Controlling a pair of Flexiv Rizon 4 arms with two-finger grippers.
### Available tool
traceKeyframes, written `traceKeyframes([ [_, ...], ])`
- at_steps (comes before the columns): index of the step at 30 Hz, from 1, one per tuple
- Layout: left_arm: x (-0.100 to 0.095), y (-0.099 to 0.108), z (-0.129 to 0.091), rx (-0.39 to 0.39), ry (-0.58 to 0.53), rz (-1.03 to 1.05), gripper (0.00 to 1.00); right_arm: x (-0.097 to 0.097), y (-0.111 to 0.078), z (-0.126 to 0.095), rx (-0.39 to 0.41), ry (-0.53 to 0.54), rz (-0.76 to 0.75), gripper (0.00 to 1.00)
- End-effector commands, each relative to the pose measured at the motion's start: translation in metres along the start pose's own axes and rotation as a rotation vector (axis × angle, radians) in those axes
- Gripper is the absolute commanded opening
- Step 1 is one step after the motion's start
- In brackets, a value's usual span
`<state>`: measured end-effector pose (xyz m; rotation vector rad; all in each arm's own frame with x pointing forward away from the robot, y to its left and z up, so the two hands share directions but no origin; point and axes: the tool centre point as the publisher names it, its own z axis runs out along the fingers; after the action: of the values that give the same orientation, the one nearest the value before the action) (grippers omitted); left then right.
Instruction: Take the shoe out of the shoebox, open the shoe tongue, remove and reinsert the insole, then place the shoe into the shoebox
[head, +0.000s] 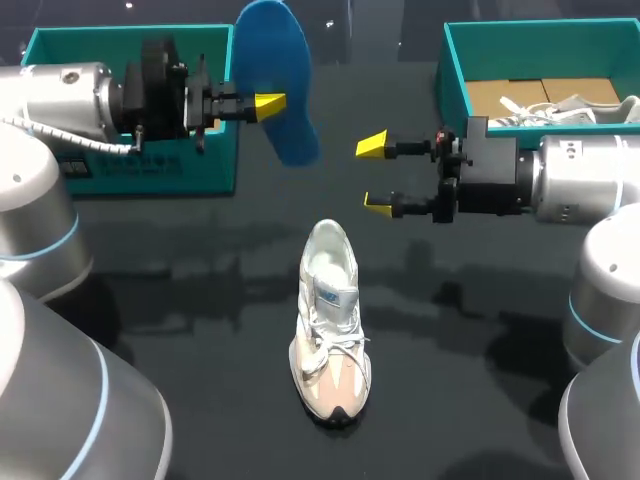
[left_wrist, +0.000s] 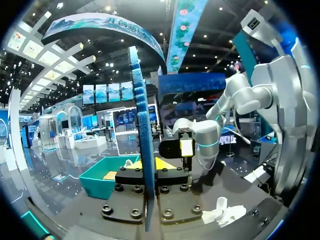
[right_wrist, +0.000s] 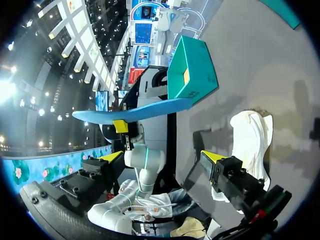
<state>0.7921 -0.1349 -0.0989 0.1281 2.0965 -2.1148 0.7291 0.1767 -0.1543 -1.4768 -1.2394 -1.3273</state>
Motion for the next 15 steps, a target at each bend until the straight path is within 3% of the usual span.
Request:
traceKeyframes([
  [1, 0.003, 0.009, -0.005, 0.007, 0.041, 0.75, 0.0, 0.0, 0.0, 0.003, -0.002, -0.003, 0.001, 1.0],
  [10, 0.006, 0.014, -0.014, 0.009, 0.04, 0.885, 0.0, 0.0, 0.0, 0.003, -0.002, -0.003, 0.001, 1.0],
  [12, 0.006, 0.013, -0.015, 0.025, -0.02, 0.865, 0.0, 0.0, 0.0, 0.003, -0.002, -0.003, 0.001, 1.0],
  [15, 0.006, 0.013, -0.015, 0.025, -0.02, 0.865, 0.0, 0.0, 0.0, 0.003, -0.002, -0.003, 0.001, 1.0],
])
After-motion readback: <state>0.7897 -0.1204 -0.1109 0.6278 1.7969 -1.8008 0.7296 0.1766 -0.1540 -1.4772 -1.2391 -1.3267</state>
